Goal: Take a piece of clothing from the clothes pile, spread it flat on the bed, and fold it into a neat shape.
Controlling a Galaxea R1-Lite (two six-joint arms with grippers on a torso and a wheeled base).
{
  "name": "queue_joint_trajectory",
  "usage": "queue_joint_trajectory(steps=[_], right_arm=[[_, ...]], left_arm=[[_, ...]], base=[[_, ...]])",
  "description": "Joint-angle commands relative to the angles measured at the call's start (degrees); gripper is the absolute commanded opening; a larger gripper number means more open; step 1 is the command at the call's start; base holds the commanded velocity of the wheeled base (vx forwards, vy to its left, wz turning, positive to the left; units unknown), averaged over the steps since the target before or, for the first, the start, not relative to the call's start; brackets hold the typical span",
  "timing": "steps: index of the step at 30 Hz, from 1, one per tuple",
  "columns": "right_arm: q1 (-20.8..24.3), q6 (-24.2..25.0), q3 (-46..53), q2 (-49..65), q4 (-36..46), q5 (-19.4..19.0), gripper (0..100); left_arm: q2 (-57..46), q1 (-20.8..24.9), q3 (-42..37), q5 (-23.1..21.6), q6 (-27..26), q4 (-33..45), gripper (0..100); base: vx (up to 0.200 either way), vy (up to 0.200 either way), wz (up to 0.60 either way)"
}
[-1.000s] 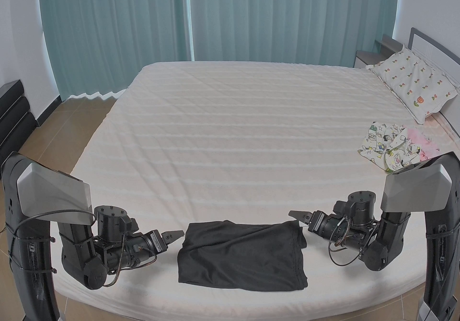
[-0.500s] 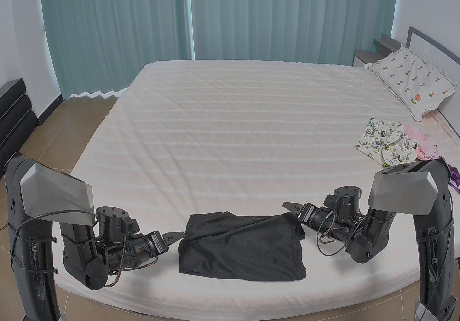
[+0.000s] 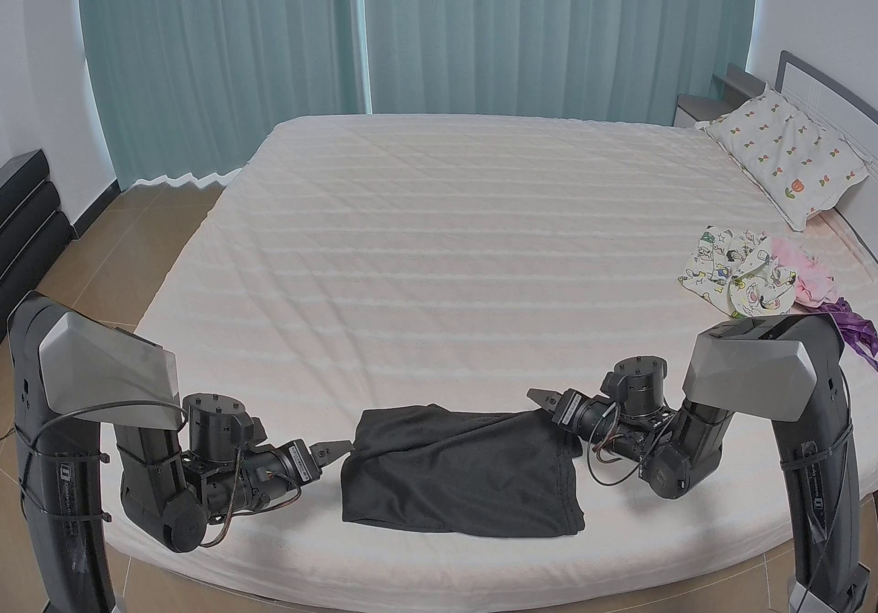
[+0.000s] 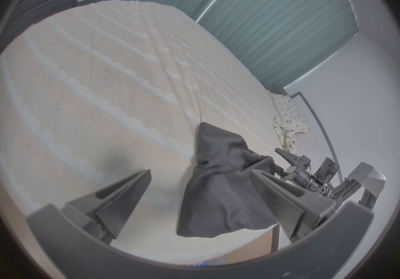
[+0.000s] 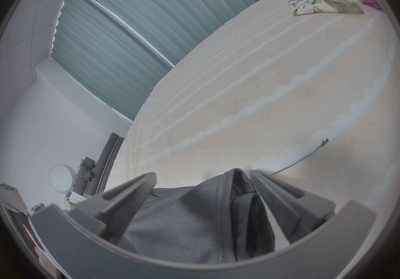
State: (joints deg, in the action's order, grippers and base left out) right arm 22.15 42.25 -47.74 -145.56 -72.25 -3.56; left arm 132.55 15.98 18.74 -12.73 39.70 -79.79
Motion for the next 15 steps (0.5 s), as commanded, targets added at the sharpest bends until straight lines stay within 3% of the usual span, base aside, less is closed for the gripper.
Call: queue_joint_trajectory(steps=[1,15], right_arm=[[0.3,-0.4,-1.0,-1.0,0.4,1.5,0],[-1.9,-0.2,0.5,0.4,0.3,6.5,0]], left_arm=[[0.0,-0.2,0.1,0.1,0.0,0.0,100],[0.2,-0.2,0.0,0.1,0.0,0.0,100]], base=[[0.000,0.000,0.00],[0.000,0.000,0.00]])
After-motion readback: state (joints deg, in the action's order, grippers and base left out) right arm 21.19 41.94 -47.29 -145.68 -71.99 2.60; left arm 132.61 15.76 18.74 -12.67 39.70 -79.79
